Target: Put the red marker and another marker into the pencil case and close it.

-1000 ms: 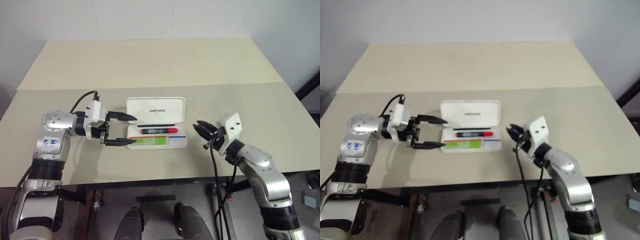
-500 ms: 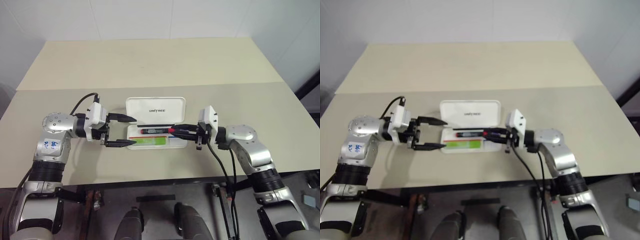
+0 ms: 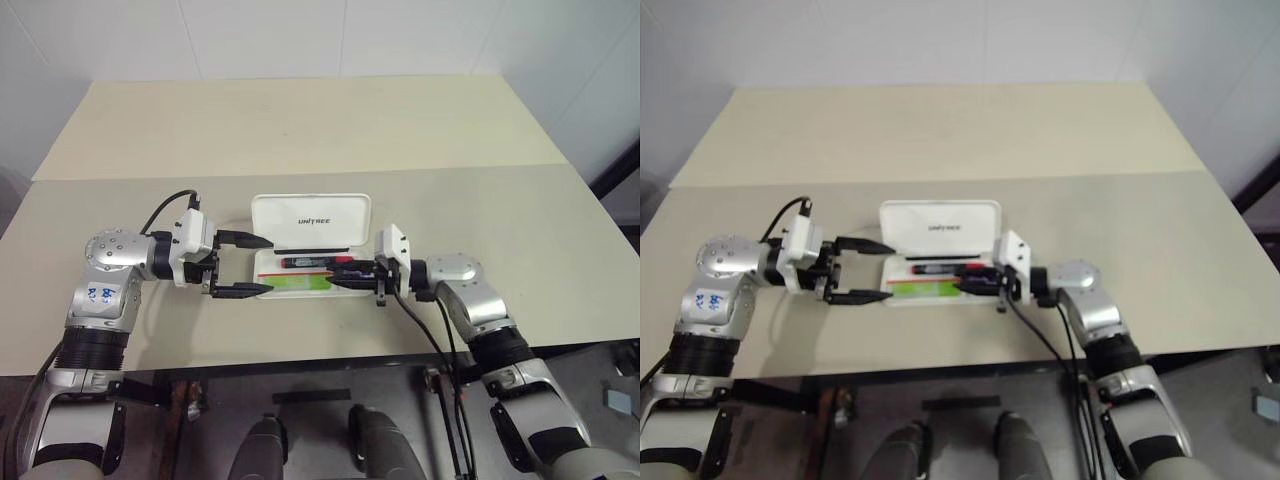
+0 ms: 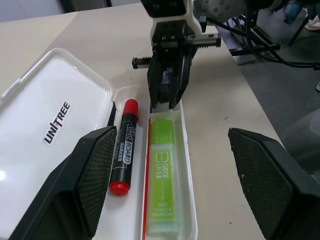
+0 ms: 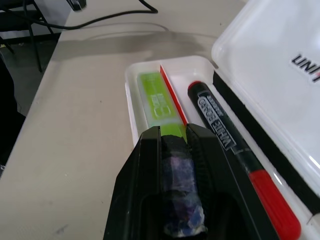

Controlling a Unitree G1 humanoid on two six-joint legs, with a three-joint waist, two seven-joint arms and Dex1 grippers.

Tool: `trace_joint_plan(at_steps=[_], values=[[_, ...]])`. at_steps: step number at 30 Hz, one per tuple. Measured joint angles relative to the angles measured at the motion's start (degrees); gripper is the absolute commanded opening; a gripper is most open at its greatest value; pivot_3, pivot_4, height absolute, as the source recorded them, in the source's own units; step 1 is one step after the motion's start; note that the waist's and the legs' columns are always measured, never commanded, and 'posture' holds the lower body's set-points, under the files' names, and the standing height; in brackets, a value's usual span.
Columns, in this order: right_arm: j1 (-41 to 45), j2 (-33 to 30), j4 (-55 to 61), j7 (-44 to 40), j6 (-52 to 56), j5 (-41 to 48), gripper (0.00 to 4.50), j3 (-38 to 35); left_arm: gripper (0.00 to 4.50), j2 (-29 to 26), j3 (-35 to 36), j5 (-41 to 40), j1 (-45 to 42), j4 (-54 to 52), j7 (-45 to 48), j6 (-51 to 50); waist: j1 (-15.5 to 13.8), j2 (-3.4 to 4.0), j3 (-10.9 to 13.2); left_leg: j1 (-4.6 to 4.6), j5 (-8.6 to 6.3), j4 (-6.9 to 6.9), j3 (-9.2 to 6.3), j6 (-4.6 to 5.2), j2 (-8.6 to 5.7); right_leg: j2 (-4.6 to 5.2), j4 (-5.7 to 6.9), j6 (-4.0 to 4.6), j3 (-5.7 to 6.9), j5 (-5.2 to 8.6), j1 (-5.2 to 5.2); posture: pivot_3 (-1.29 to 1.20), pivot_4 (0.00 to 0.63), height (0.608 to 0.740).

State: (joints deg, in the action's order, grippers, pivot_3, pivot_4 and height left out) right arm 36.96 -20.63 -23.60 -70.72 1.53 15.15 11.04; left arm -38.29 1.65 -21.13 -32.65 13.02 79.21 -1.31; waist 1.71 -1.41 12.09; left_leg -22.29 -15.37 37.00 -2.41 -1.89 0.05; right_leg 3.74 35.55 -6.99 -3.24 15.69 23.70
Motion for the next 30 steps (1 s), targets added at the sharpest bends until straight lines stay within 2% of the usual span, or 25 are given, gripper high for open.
trace_joint_plan(at_steps=[8,9,11,18,19,25,30], values=[[0.9,-1.6,-2.6,-3.3,-0.5,-0.5,0.42,-0.3,3.8,-0.1,0.0,-0.1,0.0,0.0,-0.3,0.0,0.0,0.0,0.0,0.0,0.0,0.01,0.01,-0.01,0.0,0.0,0.0,0.0,0.0,0.0,0.0,0.0,0.15,0.74],[1.0,-1.7,-2.8,-3.5,-0.5,-0.5,1.18,-0.3,3.8,-0.1,0.0,-0.1,0.0,0.0,-0.3,0.0,0.0,0.0,0.0,0.0,0.0,0.01,0.02,-0.01,0.0,0.0,0.01,0.0,0.0,0.0,0.0,0.0,0.15,0.74],[1.2,-1.7,-3.3,-3.8,-0.6,-0.5,1.76,-0.3,3.8,-0.1,0.0,-0.1,0.0,0.0,-0.3,0.0,0.1,0.0,0.0,0.01,0.0,0.0,0.01,-0.01,0.01,-0.01,0.01,0.0,0.0,0.0,0.0,0.0,0.15,0.74],[2.6,-1.2,-3.8,-3.3,-2.9,-0.6,4.34,-0.5,3.8,-0.1,0.0,-0.1,0.0,0.0,-0.4,0.1,0.0,0.0,0.0,0.01,0.0,0.0,0.01,-0.02,0.01,0.0,0.01,0.0,0.0,0.0,0.01,0.0,0.15,0.74],[2.6,-1.1,-3.8,-3.1,-3.3,-0.6,4.48,-0.5,3.8,-0.1,0.0,-0.1,0.0,0.0,-0.4,0.1,0.0,0.0,0.0,0.0,0.0,0.0,0.01,-0.02,0.01,0.0,0.01,0.0,0.0,0.0,0.01,0.0,0.15,0.74],[2.3,-0.9,-2.0,-1.9,-3.6,0.0,4.48,-1.8,3.8,-0.1,0.0,-0.1,0.0,0.0,-0.5,0.2,0.0,0.01,0.0,0.0,0.0,-0.01,0.01,-0.03,0.0,0.02,0.0,0.0,0.0,0.0,0.01,0.0,0.15,0.74],[-2.2,-3.1,10.8,-1.6,1.3,3.3,4.48,-2.8,3.8,0.0,0.1,-0.4,0.1,0.0,-0.9,0.3,-0.1,0.01,0.0,-0.01,-0.03,-0.03,-0.01,-0.07,0.02,0.02,-0.02,0.0,0.02,0.01,0.02,0.0,0.15,0.74]])
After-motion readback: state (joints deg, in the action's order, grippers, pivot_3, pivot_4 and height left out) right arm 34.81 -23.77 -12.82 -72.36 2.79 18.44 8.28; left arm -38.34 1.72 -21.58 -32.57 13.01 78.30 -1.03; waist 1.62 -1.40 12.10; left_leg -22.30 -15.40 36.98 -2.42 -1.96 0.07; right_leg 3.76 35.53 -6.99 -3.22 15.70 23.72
